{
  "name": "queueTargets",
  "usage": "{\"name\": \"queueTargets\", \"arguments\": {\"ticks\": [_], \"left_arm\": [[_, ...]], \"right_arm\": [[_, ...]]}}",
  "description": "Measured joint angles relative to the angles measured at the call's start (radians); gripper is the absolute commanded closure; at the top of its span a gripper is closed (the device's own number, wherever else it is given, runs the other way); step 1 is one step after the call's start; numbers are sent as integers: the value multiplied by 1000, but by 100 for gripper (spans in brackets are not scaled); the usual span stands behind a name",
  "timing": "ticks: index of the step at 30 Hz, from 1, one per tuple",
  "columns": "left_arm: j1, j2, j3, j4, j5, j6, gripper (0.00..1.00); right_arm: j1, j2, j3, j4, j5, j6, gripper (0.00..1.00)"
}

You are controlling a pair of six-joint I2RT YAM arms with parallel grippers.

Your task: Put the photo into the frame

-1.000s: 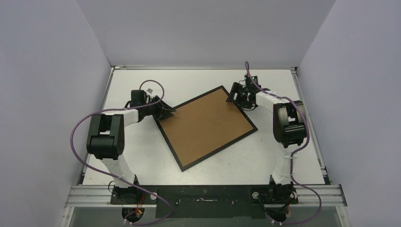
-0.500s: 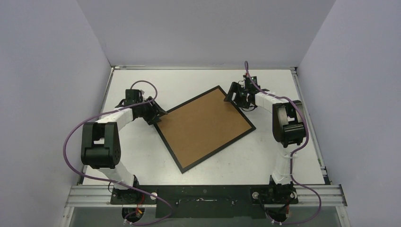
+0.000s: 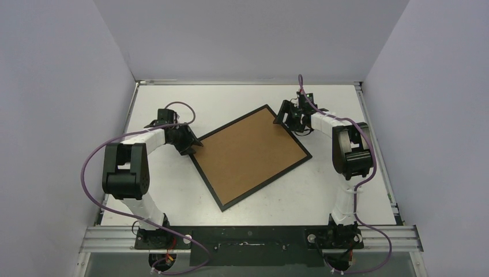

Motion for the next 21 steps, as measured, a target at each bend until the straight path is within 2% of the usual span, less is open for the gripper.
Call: {"name": "queueTargets", "arguments": {"ticks": [8, 13, 14, 18, 21], "left_arm": [[-8, 6, 19, -26, -11, 20, 56], [-10, 37, 53, -57, -9, 43, 57], [-9, 58, 76, -72, -1, 53, 57], [-9, 72, 95, -92, 3, 66, 57], [-9, 88, 118, -121, 6, 76, 58]], "right_arm": [[4, -3, 0, -3, 13, -4, 20], [29, -62, -56, -41, 100, -35, 17], [66, -127, -101, -110, 180, -82, 16], [137, -200, -126, -169, 251, -156, 16], [292, -300, -149, -182, 292, -245, 16]]}}
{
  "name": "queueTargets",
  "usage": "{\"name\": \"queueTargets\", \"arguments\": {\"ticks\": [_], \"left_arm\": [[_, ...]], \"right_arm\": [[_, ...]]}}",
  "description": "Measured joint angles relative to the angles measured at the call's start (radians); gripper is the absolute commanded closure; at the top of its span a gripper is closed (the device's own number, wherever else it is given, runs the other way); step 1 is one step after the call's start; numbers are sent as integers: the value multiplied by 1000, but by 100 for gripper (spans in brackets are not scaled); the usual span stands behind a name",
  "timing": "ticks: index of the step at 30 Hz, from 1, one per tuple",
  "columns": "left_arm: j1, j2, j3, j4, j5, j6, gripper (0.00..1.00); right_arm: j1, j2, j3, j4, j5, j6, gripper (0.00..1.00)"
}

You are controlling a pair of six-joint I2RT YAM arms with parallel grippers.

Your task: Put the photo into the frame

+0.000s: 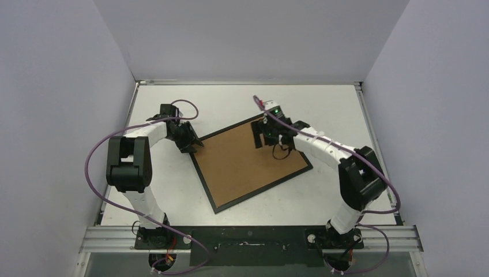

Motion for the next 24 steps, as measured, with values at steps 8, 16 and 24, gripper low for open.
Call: {"name": "queueTargets", "arguments": {"ticks": [8, 16, 24], "left_arm": [[0, 37, 53, -64, 5, 27, 58], [1, 66, 92, -109, 16, 49, 59], [3, 78, 107, -127, 24, 64, 60]], "right_arm": [[406, -198, -132, 69, 96, -217, 16], [682, -227, -321, 217, 74, -521, 17], [764, -219, -378, 417, 87, -737, 18]]}}
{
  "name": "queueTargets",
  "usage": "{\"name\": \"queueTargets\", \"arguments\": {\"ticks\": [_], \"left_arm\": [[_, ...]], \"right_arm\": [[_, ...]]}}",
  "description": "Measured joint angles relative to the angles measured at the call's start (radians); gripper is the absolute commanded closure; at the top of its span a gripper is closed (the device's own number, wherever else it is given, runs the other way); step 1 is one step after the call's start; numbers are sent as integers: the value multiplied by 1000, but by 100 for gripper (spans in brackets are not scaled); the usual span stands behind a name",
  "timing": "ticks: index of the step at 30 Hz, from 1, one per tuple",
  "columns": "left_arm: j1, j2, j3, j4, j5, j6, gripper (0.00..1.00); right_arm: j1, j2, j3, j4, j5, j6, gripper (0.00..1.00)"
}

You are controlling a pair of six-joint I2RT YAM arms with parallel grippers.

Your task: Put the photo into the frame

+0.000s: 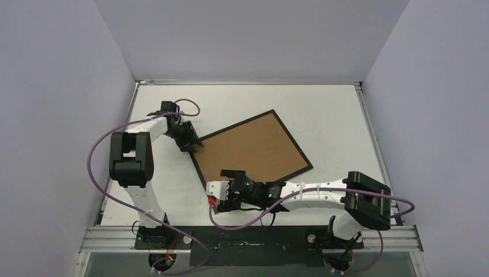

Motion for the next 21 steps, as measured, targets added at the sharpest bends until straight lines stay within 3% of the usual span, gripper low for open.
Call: {"name": "queueTargets", "arguments": {"ticks": [7, 21], "left_arm": [[2, 7, 6, -8, 5, 6, 60], [17, 28, 23, -27, 39, 15, 60]], "right_arm": [[76, 48, -50, 151, 27, -116, 18], [154, 132, -72, 293, 60, -239, 19]]}}
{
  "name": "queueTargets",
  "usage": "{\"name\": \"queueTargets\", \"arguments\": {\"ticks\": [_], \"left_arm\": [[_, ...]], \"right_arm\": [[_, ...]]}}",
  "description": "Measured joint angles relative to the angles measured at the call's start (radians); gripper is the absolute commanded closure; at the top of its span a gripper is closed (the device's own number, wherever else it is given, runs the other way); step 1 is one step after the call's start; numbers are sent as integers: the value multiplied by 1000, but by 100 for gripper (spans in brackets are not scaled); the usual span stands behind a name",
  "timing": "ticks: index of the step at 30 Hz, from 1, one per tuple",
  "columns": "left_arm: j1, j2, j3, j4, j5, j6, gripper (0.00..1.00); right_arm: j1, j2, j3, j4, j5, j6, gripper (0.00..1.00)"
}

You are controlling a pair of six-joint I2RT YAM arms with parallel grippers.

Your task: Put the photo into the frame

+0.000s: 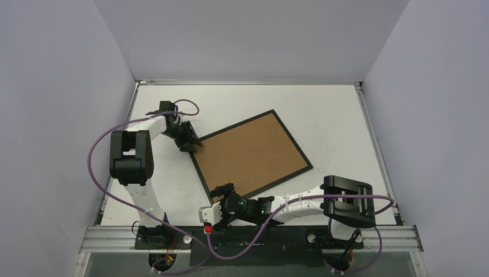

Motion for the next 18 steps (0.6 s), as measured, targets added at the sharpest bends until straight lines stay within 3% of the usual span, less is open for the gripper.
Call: {"name": "queueTargets", "arguments": {"ticks": [18], "left_arm": [[14, 18, 7, -10, 38, 16, 61]], "right_arm": [[39, 85, -48, 196, 116, -130, 26]]}}
